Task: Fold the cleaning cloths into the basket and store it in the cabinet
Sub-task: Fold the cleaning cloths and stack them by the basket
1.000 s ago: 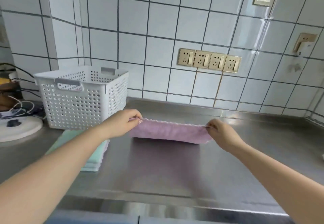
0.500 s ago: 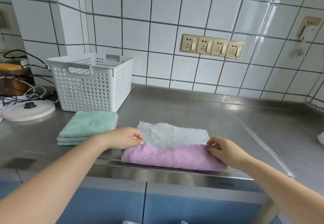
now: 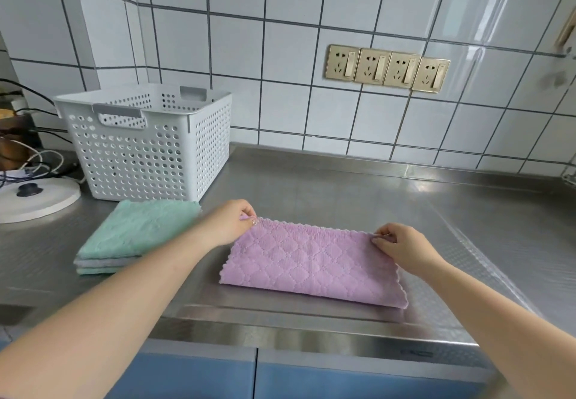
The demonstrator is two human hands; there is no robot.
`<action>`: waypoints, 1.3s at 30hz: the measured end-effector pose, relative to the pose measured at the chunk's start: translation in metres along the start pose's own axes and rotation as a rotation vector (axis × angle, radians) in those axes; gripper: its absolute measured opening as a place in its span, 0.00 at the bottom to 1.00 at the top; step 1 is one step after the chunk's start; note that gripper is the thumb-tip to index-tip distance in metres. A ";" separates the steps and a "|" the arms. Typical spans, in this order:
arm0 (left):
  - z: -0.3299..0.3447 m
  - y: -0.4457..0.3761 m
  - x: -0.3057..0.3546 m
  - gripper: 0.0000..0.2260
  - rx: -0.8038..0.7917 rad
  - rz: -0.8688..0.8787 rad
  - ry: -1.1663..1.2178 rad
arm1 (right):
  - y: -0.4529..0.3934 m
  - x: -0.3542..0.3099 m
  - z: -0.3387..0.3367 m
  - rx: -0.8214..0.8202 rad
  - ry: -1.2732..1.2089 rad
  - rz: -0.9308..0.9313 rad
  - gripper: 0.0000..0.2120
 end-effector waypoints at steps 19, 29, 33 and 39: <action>0.037 -0.008 0.017 0.15 0.198 0.189 -0.344 | -0.011 -0.031 0.033 0.108 0.398 -0.293 0.18; 0.086 0.015 0.039 0.23 -0.105 0.185 -0.499 | 0.004 -0.070 0.096 -0.187 0.357 -0.244 0.28; 0.078 0.012 0.028 0.28 -0.139 0.114 -0.520 | 0.012 -0.047 0.077 -0.237 0.413 -0.145 0.28; 0.070 0.005 0.008 0.30 -0.137 0.025 -0.507 | 0.024 -0.016 0.053 -0.264 0.429 -0.026 0.31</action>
Point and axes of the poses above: each hand's wrist, its own y-axis away from the middle knuckle, its own z-axis out of the palm, x = y × z, the point moved 3 cm from there along -y, towards the middle knuckle, and after that the axes turned 8 degrees about -z, right-handed, at the moved point
